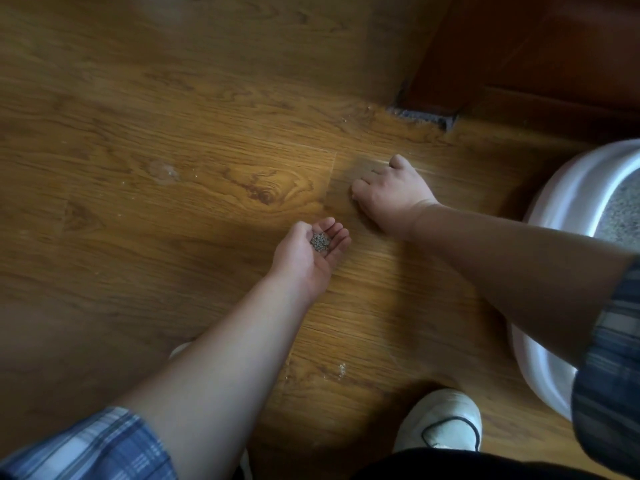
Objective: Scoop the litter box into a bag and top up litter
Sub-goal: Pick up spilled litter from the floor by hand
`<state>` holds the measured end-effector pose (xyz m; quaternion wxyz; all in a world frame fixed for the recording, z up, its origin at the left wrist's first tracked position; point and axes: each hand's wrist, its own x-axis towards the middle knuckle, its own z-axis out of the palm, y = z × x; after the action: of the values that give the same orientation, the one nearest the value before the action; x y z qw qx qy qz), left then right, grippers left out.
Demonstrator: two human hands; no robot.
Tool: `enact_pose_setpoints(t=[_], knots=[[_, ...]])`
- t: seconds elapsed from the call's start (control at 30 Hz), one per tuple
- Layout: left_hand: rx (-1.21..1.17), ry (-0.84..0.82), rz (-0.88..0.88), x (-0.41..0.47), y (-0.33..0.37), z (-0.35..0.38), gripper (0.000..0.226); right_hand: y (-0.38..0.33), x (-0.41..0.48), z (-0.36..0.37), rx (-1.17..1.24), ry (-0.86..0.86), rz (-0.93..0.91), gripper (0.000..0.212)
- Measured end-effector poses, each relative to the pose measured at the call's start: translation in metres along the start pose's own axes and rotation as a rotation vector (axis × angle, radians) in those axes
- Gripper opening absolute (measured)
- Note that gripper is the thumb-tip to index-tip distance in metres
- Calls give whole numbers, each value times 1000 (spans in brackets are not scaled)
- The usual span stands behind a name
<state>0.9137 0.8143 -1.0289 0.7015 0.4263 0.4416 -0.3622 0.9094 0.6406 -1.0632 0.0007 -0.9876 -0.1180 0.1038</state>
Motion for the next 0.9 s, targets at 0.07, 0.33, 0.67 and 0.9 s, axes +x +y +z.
enact_pose_setpoints(t=[0.07, 0.33, 0.67, 0.9], knots=[[12, 0, 3, 0, -4, 1, 32, -6, -4, -5, 60, 64, 13, 14], [34, -68, -113, 1, -27, 1, 21, -76, -58, -21, 230, 206, 20, 6], [31, -97, -172, 1, -35, 5, 25, -74, -67, -24, 257, 101, -9, 22], [17, -16, -55, 7, -18, -1, 31, -39, -62, -17, 740, 137, 375, 12]])
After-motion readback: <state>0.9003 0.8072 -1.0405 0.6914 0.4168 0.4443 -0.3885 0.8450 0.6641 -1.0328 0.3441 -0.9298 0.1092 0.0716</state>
